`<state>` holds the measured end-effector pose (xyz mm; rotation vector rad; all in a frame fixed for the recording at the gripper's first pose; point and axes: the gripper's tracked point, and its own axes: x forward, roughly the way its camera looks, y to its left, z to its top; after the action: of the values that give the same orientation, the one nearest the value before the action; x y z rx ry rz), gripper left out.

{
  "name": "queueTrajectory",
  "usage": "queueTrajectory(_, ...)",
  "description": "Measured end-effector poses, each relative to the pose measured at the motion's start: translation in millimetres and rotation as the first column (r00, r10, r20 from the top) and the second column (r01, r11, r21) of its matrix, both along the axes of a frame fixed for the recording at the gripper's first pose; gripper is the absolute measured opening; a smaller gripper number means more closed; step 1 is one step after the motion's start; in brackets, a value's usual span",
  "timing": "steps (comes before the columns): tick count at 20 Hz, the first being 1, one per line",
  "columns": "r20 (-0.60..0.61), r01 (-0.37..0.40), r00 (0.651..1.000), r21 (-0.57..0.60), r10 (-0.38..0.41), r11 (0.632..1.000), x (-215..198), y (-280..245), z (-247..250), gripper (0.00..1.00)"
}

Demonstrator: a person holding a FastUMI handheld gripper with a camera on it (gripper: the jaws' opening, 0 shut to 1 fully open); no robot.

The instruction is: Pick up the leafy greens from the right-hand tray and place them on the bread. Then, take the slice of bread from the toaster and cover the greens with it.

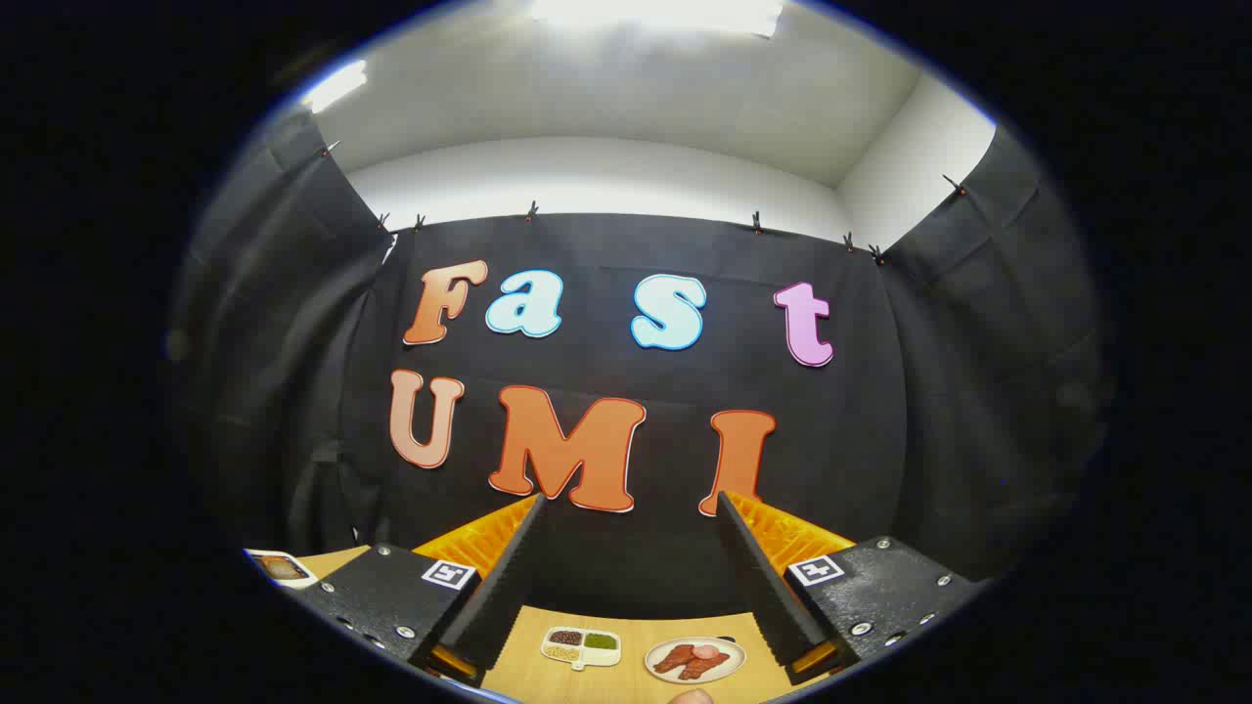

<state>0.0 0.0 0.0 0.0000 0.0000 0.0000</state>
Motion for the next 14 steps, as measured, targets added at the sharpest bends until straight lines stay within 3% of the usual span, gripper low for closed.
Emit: queueTrajectory(14, -0.03, 0.08, 0.996, -0.021, -0.08, 0.997, -19.4, -36.8, -11.9, 1.0)
